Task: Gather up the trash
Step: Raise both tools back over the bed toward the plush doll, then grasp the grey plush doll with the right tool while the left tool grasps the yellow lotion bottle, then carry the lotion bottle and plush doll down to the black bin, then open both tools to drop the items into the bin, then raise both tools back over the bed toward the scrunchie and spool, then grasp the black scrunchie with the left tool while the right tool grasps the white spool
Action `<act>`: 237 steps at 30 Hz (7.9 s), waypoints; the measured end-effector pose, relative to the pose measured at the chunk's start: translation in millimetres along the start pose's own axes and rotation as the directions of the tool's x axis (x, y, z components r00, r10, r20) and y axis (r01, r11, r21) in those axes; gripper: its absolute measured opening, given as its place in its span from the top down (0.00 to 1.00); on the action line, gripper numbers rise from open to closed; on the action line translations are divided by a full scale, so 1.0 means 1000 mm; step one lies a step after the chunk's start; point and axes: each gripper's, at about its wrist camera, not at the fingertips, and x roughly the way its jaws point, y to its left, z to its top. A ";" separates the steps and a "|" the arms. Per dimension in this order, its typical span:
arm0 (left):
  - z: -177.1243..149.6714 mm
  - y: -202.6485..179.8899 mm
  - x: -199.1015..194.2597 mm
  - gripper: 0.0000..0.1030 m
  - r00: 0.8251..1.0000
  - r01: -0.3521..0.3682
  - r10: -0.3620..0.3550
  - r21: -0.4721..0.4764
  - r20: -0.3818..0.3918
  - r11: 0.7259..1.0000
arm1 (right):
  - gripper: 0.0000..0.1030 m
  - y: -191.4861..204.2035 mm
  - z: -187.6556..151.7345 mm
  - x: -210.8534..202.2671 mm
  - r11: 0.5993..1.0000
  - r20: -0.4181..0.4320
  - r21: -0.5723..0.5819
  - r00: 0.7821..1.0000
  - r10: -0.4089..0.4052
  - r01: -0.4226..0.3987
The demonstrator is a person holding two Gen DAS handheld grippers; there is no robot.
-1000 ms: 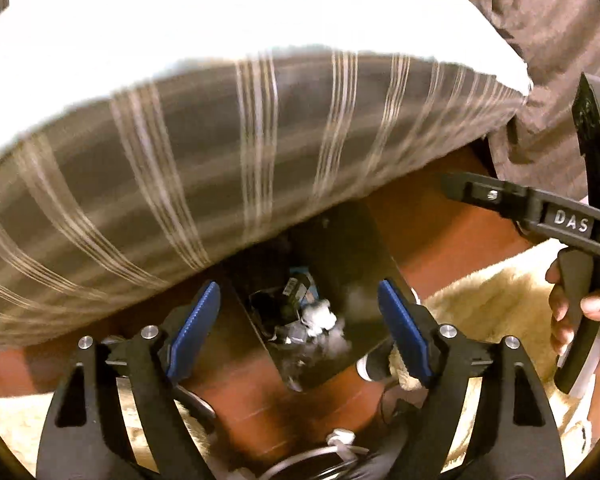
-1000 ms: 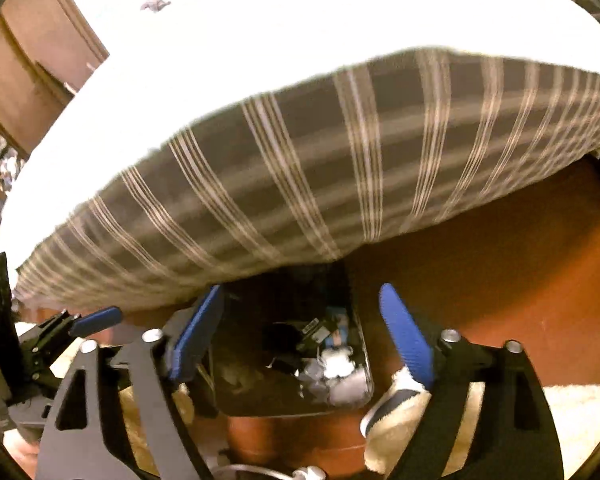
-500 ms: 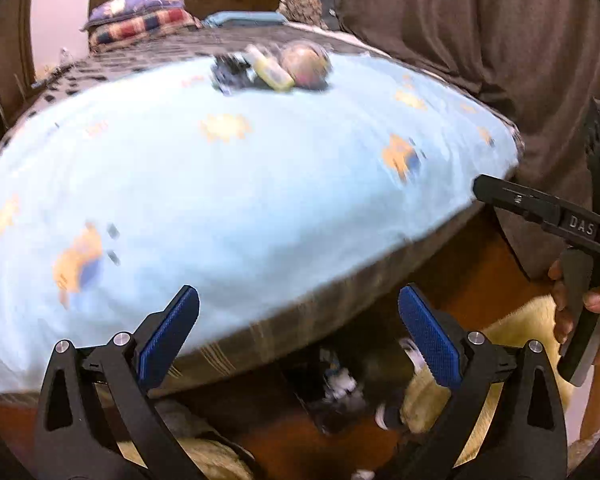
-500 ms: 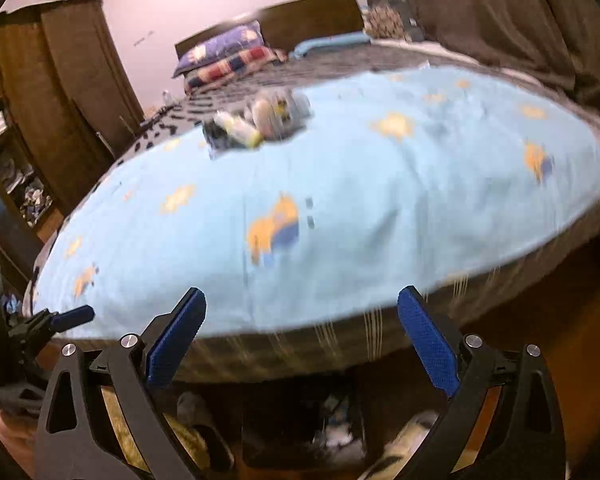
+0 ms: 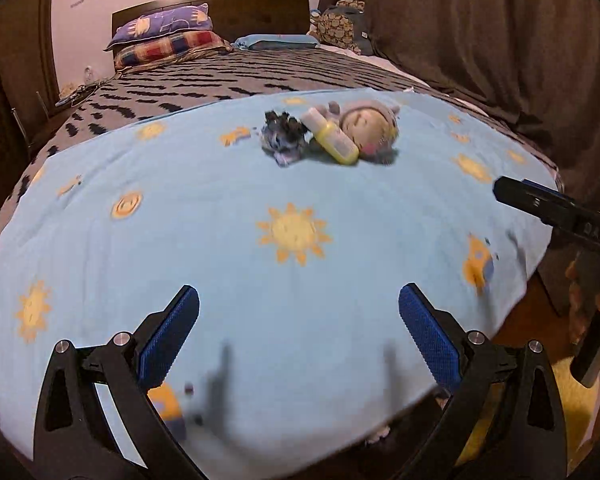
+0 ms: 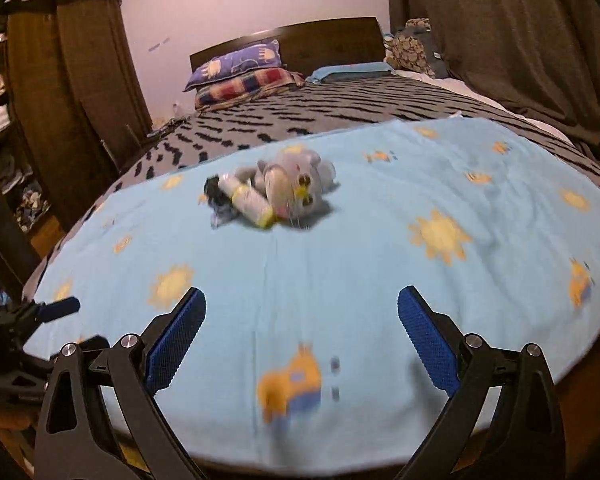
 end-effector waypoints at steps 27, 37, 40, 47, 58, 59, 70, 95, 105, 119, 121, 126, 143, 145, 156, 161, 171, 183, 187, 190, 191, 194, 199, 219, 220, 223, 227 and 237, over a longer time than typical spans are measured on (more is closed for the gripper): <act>0.085 0.013 0.104 0.08 1.000 0.027 -0.027 -0.011 -0.013 1.000 | 0.38 0.001 0.082 0.162 0.997 -0.107 -0.004 0.992 0.071 -0.072; 0.101 -0.007 0.131 0.08 0.996 0.079 -0.079 -0.006 -0.029 0.997 | 0.39 -0.024 0.101 0.115 0.999 0.022 -0.053 1.000 -0.009 0.010; 0.099 -0.011 0.141 0.08 0.994 0.096 -0.097 -0.010 -0.049 0.995 | 0.39 -0.034 0.101 0.103 0.998 0.041 -0.053 0.999 -0.019 0.021; 0.101 -0.021 0.159 0.08 0.991 0.101 -0.102 -0.022 -0.082 0.995 | 0.39 -0.046 0.100 0.091 0.999 0.056 -0.040 0.998 -0.021 0.023; 0.120 -0.028 0.186 0.08 0.983 0.132 -0.143 -0.097 -0.118 0.986 | 0.39 -0.054 0.093 0.088 0.999 0.056 -0.036 0.998 -0.028 0.030; 0.122 -0.030 0.189 0.08 0.984 0.120 -0.131 -0.089 -0.125 0.989 | 0.39 -0.054 0.093 0.088 0.999 0.055 -0.035 0.998 -0.030 0.032; 0.119 -0.040 0.172 0.22 0.989 0.082 -0.085 -0.025 -0.119 0.996 | 0.39 -0.060 0.083 0.066 0.999 0.057 -0.030 0.997 -0.043 0.045; -0.042 -0.047 -0.047 0.22 0.988 0.155 -0.156 -0.020 -0.010 0.988 | 0.39 -0.006 -0.039 -0.096 1.000 0.050 -0.031 0.999 0.004 -0.003; -0.108 -0.069 -0.054 0.22 0.977 0.204 -0.203 -0.003 -0.066 0.979 | 0.39 -0.011 -0.112 -0.117 1.000 -0.046 0.007 0.999 0.000 0.001; -0.190 -0.085 0.012 0.22 0.946 0.204 -0.203 -0.022 -0.255 0.979 | 0.39 -0.023 -0.208 -0.058 0.997 -0.304 0.049 0.952 -0.034 0.052; -0.198 -0.084 0.025 0.22 0.941 0.191 -0.191 -0.029 -0.279 0.981 | 0.39 -0.024 -0.218 -0.045 0.997 -0.339 0.054 0.940 -0.040 0.062; -0.218 -0.084 0.057 0.22 0.920 0.165 -0.171 -0.046 -0.353 0.985 | 0.39 -0.026 -0.242 -0.011 0.993 -0.421 0.064 0.905 -0.060 0.096; -0.231 -0.086 0.095 0.18 0.884 0.183 -0.182 -0.038 -0.431 0.982 | 0.31 -0.032 -0.249 0.040 0.987 -0.506 0.122 0.862 -0.028 0.104; -0.226 -0.084 0.092 0.13 0.890 0.177 -0.176 -0.037 -0.422 0.984 | 0.24 -0.036 -0.242 0.035 0.986 -0.489 0.124 0.872 -0.034 0.108; -0.192 -0.070 0.043 0.11 0.934 0.141 -0.147 -0.041 -0.326 0.989 | 0.19 -0.043 -0.200 -0.012 0.986 -0.356 0.138 0.934 -0.034 0.089; -0.163 -0.063 0.009 0.11 0.957 0.144 -0.149 -0.039 -0.250 0.989 | 0.18 -0.041 -0.172 -0.044 0.988 -0.274 0.136 0.961 -0.027 0.066; -0.091 -0.043 -0.032 0.10 0.986 0.127 -0.131 -0.038 -0.104 0.991 | 0.17 -0.014 -0.090 -0.069 0.998 -0.076 0.052 0.997 -0.027 0.031; 0.008 0.012 0.005 0.10 1.000 0.016 -0.017 -0.061 -0.021 0.998 | 0.17 -0.016 0.001 0.007 0.999 -0.016 0.000 0.999 -0.032 0.032; 0.039 0.028 0.025 0.10 1.000 -0.010 0.010 -0.077 -0.002 0.997 | 0.17 -0.016 0.030 0.045 0.999 -0.037 -0.005 0.999 -0.031 0.031; 0.065 0.038 0.042 0.10 1.000 -0.014 0.015 -0.081 0.008 0.997 | 0.17 -0.014 0.047 0.073 0.999 -0.059 -0.015 0.998 -0.035 0.034; 0.071 0.039 0.046 0.11 1.000 -0.016 0.017 -0.080 0.011 0.997 | 0.17 -0.013 0.053 0.083 0.999 -0.069 -0.023 0.997 -0.038 0.037; 0.092 0.046 0.062 0.17 1.000 -0.017 0.019 -0.083 0.017 0.996 | 0.17 -0.011 0.064 0.103 0.998 -0.073 -0.045 0.996 -0.056 0.053; 0.123 0.055 0.094 0.30 1.000 0.007 -0.006 -0.095 0.005 0.995 | 0.17 -0.008 0.082 0.140 0.996 -0.090 -0.066 0.994 -0.069 0.063; 0.156 0.045 0.160 0.81 0.997 0.058 -0.060 -0.037 -0.056 0.998 | 0.38 0.009 0.105 0.219 0.988 -0.202 -0.153 0.978 -0.059 0.028; 0.156 0.044 0.160 0.84 0.997 0.058 -0.059 -0.034 -0.056 0.998 | 0.39 0.011 0.105 0.217 0.986 -0.196 -0.162 0.979 -0.061 0.029; 0.155 0.044 0.159 0.87 0.996 0.059 -0.061 -0.027 -0.060 0.998 | 0.39 0.016 0.102 0.211 0.984 -0.192 -0.177 0.980 -0.057 0.023; 0.152 0.040 0.156 0.91 0.996 0.057 -0.058 -0.010 -0.063 0.998 | 0.39 0.020 0.097 0.202 0.982 -0.191 -0.188 0.980 -0.053 0.016; 0.160 0.033 0.103 0.94 0.998 0.065 -0.064 -0.015 0.021 0.998 | 0.39 0.022 0.102 0.145 0.982 -0.123 -0.185 0.991 -0.050 0.027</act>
